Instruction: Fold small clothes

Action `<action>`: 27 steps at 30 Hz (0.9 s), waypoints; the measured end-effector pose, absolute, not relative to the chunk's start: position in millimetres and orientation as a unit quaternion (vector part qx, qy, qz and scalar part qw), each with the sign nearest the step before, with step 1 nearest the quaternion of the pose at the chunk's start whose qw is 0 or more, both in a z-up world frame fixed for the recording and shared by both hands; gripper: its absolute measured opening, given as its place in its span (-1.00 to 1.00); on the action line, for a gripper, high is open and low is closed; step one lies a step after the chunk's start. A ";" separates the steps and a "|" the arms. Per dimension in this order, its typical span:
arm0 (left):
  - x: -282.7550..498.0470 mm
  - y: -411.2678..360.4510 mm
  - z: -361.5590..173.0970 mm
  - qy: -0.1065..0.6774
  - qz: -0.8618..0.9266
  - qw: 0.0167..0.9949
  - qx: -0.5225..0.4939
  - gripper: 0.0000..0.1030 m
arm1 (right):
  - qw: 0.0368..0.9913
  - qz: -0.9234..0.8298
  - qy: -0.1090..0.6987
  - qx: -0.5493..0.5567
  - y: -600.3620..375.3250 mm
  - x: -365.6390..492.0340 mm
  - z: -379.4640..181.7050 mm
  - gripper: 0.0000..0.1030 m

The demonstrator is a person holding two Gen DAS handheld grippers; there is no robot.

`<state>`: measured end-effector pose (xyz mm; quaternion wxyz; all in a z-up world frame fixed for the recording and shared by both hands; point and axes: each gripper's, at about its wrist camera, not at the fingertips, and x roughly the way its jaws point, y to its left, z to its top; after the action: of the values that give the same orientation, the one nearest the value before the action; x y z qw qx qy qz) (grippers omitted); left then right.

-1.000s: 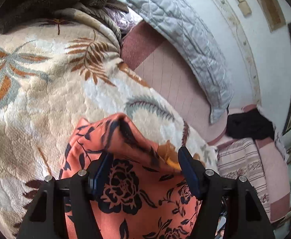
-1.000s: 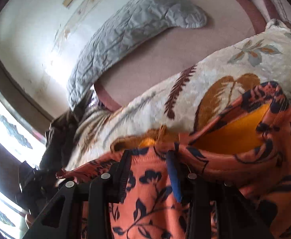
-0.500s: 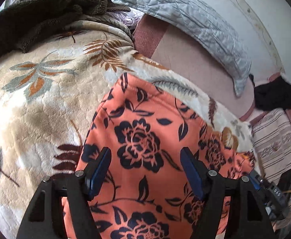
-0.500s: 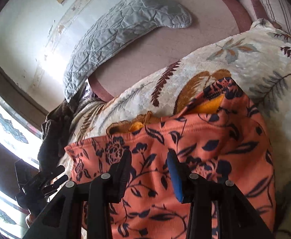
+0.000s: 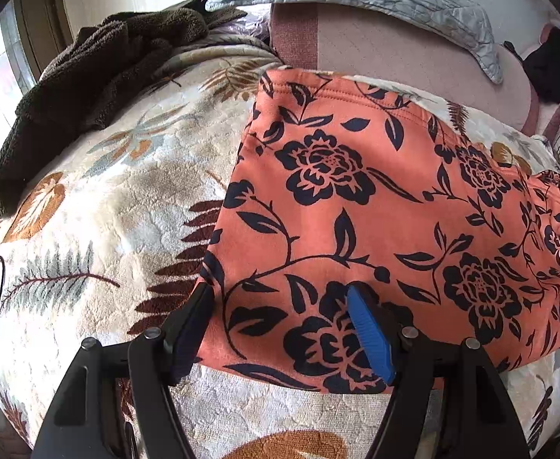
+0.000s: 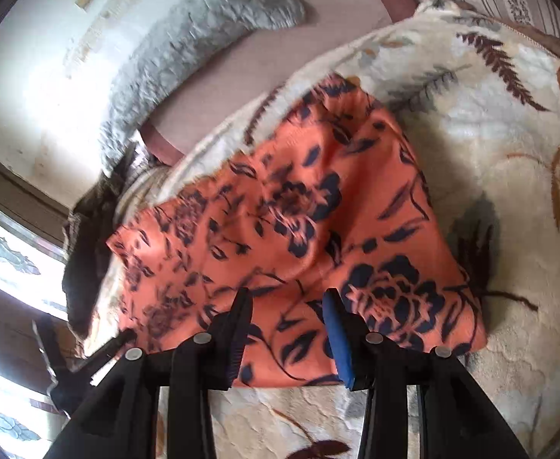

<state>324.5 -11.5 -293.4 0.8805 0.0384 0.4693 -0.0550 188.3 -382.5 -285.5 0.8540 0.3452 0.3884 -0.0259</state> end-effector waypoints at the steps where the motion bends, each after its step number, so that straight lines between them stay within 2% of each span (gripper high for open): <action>1: 318.4 -11.8 -290.9 0.455 -0.053 0.888 0.040 0.42 | 0.864 -0.027 0.366 0.344 -383.1 186.6 -278.7 -0.10; 2: 316.0 -12.5 -289.5 0.443 -0.048 0.894 0.044 0.42 | 0.871 -0.035 0.350 0.343 -384.6 185.6 -275.5 -0.02; 3: 314.3 -13.1 -288.9 0.432 -0.044 0.900 0.047 0.42 | 0.871 -0.046 0.343 0.348 -386.9 186.9 -276.9 0.17; 4: 313.6 -15.2 -287.6 0.425 -0.041 0.903 0.051 0.42 | 0.865 -0.051 0.350 0.357 -389.7 190.6 -283.1 0.20; 7: 313.8 -20.9 -295.2 0.426 -0.037 0.902 0.066 0.44 | 0.827 -0.059 0.407 0.384 -398.5 209.1 -313.5 0.18; 9: 320.9 -33.2 -307.5 0.446 -0.022 0.889 0.100 0.62 | 0.815 -0.055 0.430 0.384 -400.9 216.3 -327.5 0.18; 15: 312.0 -38.6 -295.4 0.430 -0.023 0.897 0.097 0.62 | 0.822 -0.055 0.413 0.387 -399.3 211.6 -314.5 0.18; 22: 284.8 -55.9 -260.8 0.344 -0.060 0.931 0.102 0.62 | 0.884 -0.064 0.342 0.311 -391.3 219.4 -274.0 0.18; 27: 288.1 -78.9 -268.8 0.362 -0.088 0.918 0.135 0.62 | 0.871 -0.075 0.354 0.331 -405.3 239.4 -284.2 0.18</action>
<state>288.1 -78.9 -268.8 0.9183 0.1351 0.3616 -0.0881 239.4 -405.3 -284.2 0.8714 0.3314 0.3538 -0.0754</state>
